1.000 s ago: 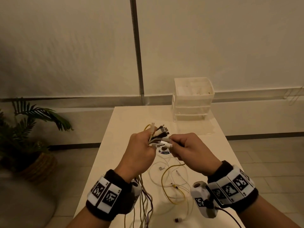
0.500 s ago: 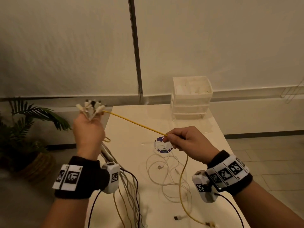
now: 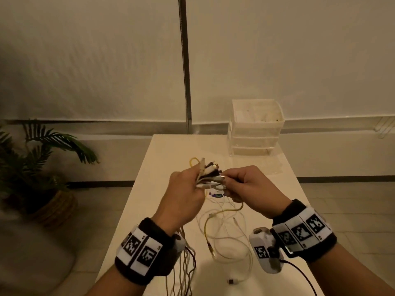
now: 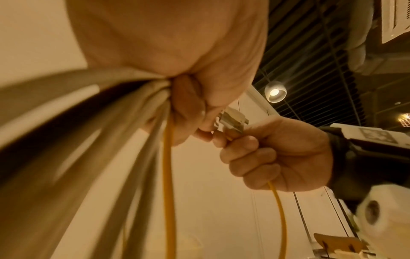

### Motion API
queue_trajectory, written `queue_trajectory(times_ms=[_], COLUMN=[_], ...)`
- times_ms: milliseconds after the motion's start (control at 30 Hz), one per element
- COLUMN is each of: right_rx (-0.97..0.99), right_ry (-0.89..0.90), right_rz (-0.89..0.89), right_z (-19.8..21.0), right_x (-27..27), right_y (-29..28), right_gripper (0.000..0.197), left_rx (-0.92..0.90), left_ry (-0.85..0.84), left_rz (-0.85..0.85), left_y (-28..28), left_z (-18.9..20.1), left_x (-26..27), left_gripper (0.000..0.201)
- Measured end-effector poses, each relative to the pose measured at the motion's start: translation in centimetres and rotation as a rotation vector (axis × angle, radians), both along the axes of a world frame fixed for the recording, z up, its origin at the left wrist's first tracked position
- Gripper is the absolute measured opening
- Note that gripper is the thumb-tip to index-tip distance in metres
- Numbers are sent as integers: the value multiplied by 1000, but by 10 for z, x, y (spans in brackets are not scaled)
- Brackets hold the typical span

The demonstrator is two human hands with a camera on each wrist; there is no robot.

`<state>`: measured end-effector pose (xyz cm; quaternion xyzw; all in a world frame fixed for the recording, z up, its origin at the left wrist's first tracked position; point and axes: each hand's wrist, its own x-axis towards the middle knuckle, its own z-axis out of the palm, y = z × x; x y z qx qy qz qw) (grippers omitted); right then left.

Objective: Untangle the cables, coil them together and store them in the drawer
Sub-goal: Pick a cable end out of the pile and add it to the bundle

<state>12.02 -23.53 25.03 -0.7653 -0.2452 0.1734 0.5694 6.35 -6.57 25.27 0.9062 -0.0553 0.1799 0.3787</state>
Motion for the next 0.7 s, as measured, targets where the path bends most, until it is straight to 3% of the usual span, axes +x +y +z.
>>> queue_trajectory(times_ms=[200,300,367,433,600,700], right_rx=[174,179,174,165,175,197], right_ry=[225,268,291,295,274,247], right_rz=[-11,-15,-31,-43,-59,-50], right_z=[-9,-14,-16,-16,-9,0], right_x=[-10,-15,-18,-20,-24,-26], right_y=[-10,-18,-21,-20,-9,-7], right_gripper=[27,27,27,26,28,28], left_rx=[-80,-218,-191,-104,-69,-45], left_ry=[-13,-70,-95,-69,-53,58], left_rz=[315,485,519,440,21,-79], left_y=[33,61,72,68,22,4], left_z=[10,14,15,17,12,-7], left_x=[17,22,19,12,-4,-3], left_gripper=[18,16,15,11,47,28])
